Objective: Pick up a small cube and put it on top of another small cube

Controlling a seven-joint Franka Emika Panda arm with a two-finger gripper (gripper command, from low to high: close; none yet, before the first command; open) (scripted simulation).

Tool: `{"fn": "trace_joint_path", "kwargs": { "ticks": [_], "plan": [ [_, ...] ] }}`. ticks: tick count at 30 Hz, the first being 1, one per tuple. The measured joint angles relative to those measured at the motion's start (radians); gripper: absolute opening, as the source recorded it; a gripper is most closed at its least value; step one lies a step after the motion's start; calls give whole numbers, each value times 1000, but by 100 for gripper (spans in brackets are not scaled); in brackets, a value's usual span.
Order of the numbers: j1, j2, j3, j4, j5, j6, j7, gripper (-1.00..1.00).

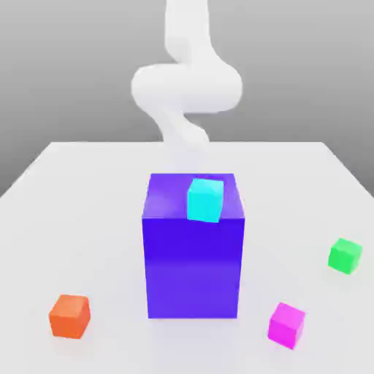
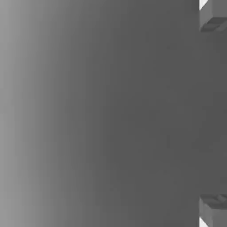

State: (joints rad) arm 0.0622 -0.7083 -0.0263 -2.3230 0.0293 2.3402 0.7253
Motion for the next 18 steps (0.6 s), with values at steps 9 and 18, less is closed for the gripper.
{"fn": "trace_joint_path", "kwargs": {
  "ticks": [9,18],
  "plan": [
    [189,336,-50,-83,116,145,-280,0],
    [301,660,-9,-166,155,292,-500,0]
  ]
}}
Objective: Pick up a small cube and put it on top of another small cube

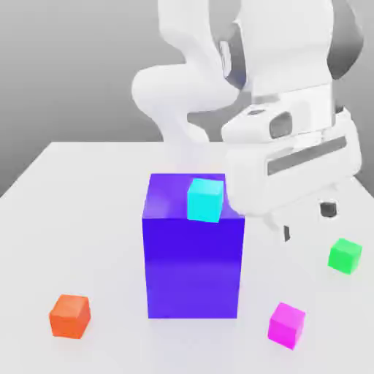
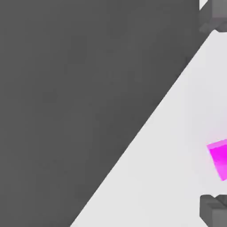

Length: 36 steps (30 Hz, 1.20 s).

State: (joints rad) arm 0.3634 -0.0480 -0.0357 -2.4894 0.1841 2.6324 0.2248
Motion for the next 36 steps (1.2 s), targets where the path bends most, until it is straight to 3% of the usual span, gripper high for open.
{"fn": "trace_joint_path", "kwargs": {
  "ticks": [7,12,13,20,25,31,36],
  "plan": [
    [70,236,-3,-64,-137,127,-46,0],
    [70,417,5,-40,-144,267,-57,0],
    [69,439,8,-35,-145,281,-59,-100],
    [69,437,9,-35,-147,274,-56,-100],
    [77,279,-2,-68,-161,156,-47,-100],
    [191,141,166,-140,-168,81,-275,-100],
    [384,100,270,-188,-205,92,-467,-100]
  ]
}}
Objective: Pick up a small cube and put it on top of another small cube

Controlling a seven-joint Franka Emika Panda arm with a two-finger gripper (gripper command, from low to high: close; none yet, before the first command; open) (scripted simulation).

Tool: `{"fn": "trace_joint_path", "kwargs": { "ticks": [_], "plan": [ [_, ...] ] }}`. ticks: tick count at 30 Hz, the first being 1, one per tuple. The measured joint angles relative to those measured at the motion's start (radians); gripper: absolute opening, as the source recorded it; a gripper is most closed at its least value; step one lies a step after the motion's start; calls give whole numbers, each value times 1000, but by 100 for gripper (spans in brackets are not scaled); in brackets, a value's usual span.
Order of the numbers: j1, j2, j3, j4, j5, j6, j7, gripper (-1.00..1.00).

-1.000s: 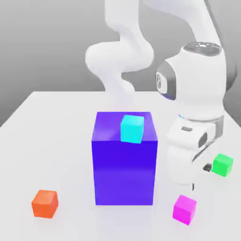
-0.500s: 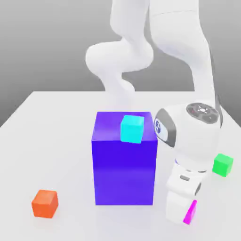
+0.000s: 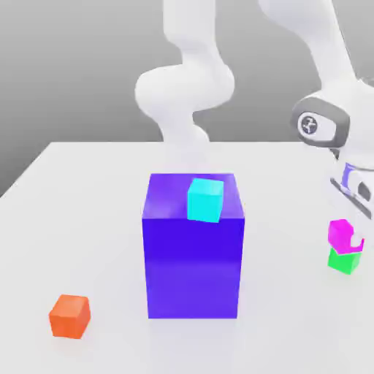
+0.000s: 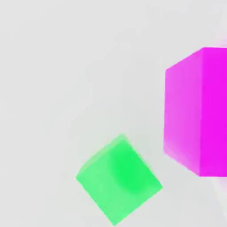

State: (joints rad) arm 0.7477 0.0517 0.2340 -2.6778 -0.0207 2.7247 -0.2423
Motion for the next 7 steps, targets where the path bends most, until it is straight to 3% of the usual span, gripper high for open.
{"fn": "trace_joint_path", "kwargs": {
  "ticks": [3,4,7],
  "plan": [
    [22,94,-27,0,-72,92,14,-100],
    [29,117,-37,2,-90,114,24,100],
    [29,117,-37,2,-90,114,24,100]
  ]
}}
